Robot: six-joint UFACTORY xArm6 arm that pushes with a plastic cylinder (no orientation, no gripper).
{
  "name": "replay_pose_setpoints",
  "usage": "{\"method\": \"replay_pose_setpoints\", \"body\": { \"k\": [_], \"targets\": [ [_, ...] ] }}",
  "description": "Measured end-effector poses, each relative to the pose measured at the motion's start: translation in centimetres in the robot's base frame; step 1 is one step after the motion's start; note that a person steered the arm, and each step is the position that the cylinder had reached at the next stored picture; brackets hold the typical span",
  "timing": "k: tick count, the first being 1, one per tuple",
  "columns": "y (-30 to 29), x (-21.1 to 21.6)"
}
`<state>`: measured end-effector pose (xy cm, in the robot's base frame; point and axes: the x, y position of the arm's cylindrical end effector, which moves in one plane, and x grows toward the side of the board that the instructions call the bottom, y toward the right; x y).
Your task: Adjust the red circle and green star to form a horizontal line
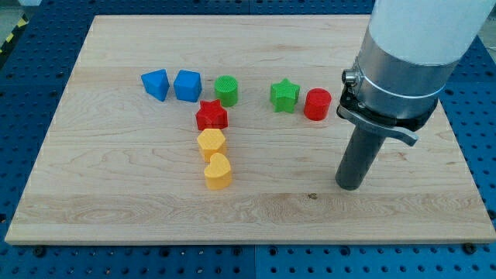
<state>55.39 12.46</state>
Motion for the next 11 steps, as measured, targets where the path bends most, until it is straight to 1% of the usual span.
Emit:
{"method": "replay_pose_setpoints", "body": {
  "k": [1,2,3,5,6,7,8,9,11],
  "targets": [
    [-0.6,-0.1],
    [-0.3,-1.5],
    [0.2,-4.0],
    [4.1,-10.9],
    [5.4,-13.3],
    [4.0,-13.3],
    [1.4,-14.5],
    [0.8,-15.7],
    [-0.9,-15.7]
  ]
}}
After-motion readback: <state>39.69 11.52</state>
